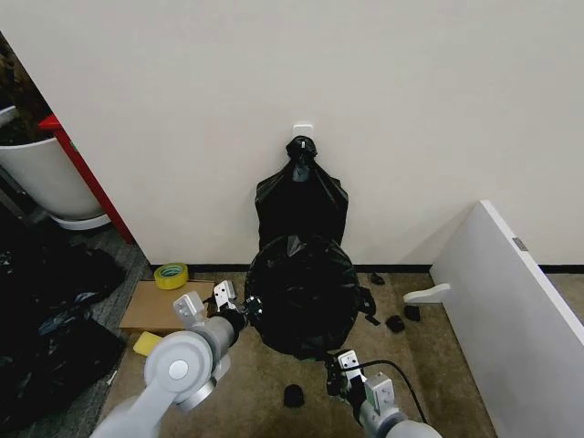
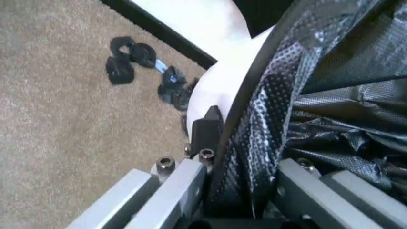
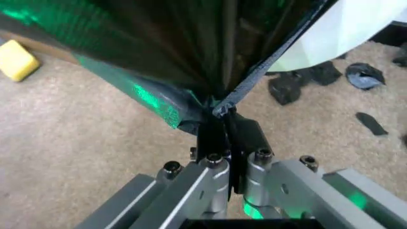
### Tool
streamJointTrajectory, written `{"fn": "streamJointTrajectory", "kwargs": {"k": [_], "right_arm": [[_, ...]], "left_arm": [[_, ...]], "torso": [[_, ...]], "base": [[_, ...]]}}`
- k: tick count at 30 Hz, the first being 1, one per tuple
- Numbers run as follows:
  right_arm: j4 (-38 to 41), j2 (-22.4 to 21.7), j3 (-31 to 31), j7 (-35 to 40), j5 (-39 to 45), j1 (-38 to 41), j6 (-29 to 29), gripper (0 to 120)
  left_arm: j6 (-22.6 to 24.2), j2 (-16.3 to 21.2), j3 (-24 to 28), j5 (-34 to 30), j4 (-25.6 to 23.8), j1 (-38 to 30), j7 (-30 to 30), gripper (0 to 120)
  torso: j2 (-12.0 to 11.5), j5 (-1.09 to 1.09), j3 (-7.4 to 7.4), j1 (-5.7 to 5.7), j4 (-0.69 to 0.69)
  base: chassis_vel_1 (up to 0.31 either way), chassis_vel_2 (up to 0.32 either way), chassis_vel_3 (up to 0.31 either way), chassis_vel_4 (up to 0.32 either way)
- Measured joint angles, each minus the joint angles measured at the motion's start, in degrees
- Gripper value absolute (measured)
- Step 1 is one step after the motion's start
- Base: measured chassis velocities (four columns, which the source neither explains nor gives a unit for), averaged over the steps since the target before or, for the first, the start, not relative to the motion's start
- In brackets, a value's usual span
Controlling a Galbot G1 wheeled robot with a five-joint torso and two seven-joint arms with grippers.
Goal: Place the garbage bag over the trash bin.
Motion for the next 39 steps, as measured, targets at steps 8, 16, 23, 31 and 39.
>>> {"fn": "streamJointTrajectory", "kwargs": {"k": [8,16,23,31,39], "right_arm": [[-0.75,0.44,0.25,1.29,0.45,0.31,0.08,0],[-0.86,0.64,1.43,0.95,1.13,-0.87,1.18,21],[2.55,-1.81,4.82,-3.31,0.99,-6.7,6.02,50],[7.08,-3.46,11.82,-5.73,0.85,-16.57,7.99,77],[23.86,-4.05,22.02,4.4,9.83,-22.05,4.95,100]], "left_arm": [[0.42,0.15,-0.31,-0.43,-0.47,0.45,-0.3,0],[0.53,0.39,-0.61,-0.63,-0.64,0.85,-0.34,0],[0.2,0.6,-1.5,-0.6,1.85,-0.75,-0.01,0],[-0.54,0.78,-1.93,-1.19,3.99,-3.58,0.36,0],[-0.87,1.41,0.11,7.4,4.67,-1.82,3.61,0]], "torso": [[0.0,0.0,0.0,0.0,0.0],[0.0,0.0,0.0,0.0,0.0],[0.0,0.01,0.0,0.0,0.0],[0.0,0.0,0.0,0.0,0.0],[0.0,-0.01,0.0,0.0,0.01]], "base": [[0.0,0.0,0.0,0.0],[0.0,0.0,0.0,0.0],[0.0,0.0,0.0,0.0],[0.0,0.0,0.0,0.0],[0.0,0.0,0.0,0.0]]}}
